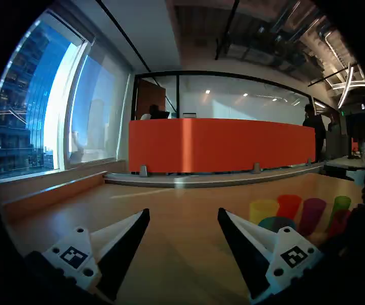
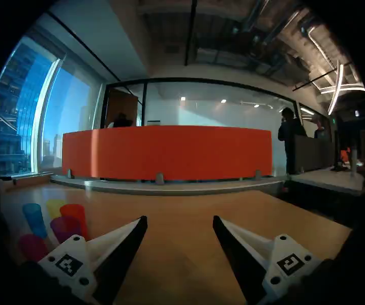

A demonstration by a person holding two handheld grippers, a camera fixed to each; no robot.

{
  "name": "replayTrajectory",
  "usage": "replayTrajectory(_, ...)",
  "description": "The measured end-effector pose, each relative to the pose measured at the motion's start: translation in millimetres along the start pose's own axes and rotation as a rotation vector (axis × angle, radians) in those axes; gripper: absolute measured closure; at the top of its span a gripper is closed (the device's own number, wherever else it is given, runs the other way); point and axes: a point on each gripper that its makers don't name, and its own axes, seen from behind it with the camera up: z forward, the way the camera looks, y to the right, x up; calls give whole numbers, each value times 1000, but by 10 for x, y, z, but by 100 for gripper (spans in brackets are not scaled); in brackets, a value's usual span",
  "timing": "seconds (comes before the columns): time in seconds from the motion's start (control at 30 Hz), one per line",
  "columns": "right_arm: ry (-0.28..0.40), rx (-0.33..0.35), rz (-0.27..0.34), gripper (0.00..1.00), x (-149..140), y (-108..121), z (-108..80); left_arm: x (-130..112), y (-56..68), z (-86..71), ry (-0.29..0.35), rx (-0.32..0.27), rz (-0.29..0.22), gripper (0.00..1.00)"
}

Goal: Pour water

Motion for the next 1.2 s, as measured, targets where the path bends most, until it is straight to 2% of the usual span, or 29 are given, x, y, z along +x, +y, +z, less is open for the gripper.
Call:
replayTrajectory(0.97, 2, 11, -3, 0, 12, -23, -23, -2, 25, -4, -4, -12, 2, 0)
replayTrajectory(1.2, -26, 6, 6, 0, -3, 7, -40, 65, 18, -6, -15, -9, 2, 0)
